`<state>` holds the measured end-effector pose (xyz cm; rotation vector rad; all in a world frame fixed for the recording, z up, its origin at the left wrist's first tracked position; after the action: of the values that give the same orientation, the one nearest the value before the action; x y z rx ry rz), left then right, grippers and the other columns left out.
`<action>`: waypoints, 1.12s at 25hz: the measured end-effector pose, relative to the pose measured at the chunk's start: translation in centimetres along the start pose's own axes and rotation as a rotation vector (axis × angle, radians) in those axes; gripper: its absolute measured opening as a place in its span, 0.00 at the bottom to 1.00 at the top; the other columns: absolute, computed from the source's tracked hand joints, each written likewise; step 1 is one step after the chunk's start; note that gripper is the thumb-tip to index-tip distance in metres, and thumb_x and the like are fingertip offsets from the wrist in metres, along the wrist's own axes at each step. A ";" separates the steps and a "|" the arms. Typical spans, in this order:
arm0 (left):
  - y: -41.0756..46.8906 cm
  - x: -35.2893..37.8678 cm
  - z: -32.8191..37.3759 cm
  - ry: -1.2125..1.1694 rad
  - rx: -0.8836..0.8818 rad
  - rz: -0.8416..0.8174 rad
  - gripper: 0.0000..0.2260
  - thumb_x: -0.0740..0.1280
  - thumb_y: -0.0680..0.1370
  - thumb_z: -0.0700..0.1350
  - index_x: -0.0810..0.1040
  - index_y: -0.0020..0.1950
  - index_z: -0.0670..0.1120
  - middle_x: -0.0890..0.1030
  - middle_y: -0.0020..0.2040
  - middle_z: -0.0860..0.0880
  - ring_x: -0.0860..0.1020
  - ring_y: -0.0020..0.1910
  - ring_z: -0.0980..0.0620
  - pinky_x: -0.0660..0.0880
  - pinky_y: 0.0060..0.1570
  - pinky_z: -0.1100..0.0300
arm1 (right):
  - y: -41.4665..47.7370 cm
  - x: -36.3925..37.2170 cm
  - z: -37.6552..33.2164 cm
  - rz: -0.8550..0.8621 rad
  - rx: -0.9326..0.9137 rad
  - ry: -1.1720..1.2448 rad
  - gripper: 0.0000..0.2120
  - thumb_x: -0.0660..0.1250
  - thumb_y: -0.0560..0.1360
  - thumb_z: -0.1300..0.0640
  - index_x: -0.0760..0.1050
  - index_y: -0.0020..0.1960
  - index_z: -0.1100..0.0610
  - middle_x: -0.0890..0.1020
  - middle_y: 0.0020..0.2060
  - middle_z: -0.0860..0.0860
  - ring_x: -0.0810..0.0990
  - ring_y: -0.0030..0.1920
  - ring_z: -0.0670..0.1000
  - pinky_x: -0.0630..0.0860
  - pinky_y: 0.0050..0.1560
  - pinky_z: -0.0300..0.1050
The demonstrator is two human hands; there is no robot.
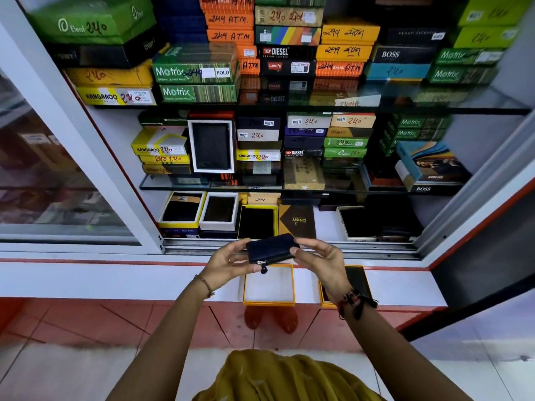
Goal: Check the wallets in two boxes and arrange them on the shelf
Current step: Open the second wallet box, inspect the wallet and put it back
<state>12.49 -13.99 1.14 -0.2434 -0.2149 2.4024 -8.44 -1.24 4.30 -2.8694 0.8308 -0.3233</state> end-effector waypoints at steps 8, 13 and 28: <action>0.5 1.0 2.4 -0.256 0.098 0.049 0.42 0.83 0.53 0.55 0.75 0.65 0.47 0.83 0.58 0.48 0.82 0.56 0.55 0.80 0.56 0.62 | -2.6 4.7 0.1 -0.217 0.171 0.038 0.16 0.78 0.69 0.61 0.80 0.53 0.66 0.87 0.49 0.61 0.87 0.52 0.60 0.84 0.47 0.45; 0.2 1.5 3.0 -0.294 0.136 0.037 0.39 0.82 0.58 0.53 0.74 0.66 0.46 0.82 0.58 0.48 0.82 0.55 0.55 0.80 0.54 0.63 | -2.7 5.3 -1.1 -0.242 0.114 0.039 0.14 0.76 0.72 0.61 0.82 0.52 0.70 0.88 0.45 0.61 0.88 0.44 0.56 0.84 0.46 0.44; -2.0 3.5 4.5 -1.070 0.154 -0.413 0.30 0.69 0.76 0.48 0.65 0.73 0.36 0.67 0.75 0.39 0.68 0.73 0.40 0.64 0.74 0.52 | -3.0 1.6 -7.0 -0.153 -0.044 0.065 0.15 0.74 0.70 0.53 0.85 0.50 0.63 0.87 0.43 0.57 0.85 0.42 0.50 0.82 0.35 0.42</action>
<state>10.16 -10.53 5.57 1.0738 -0.4918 1.8924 -7.29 -0.06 11.95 -2.9849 0.6373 -0.4222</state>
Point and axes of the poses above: each hand's wrist, its own y-axis towards the middle knuckle, its own x-axis out of the palm, z = x × y, the point moved 4 cm from there along y, towards the middle knuckle
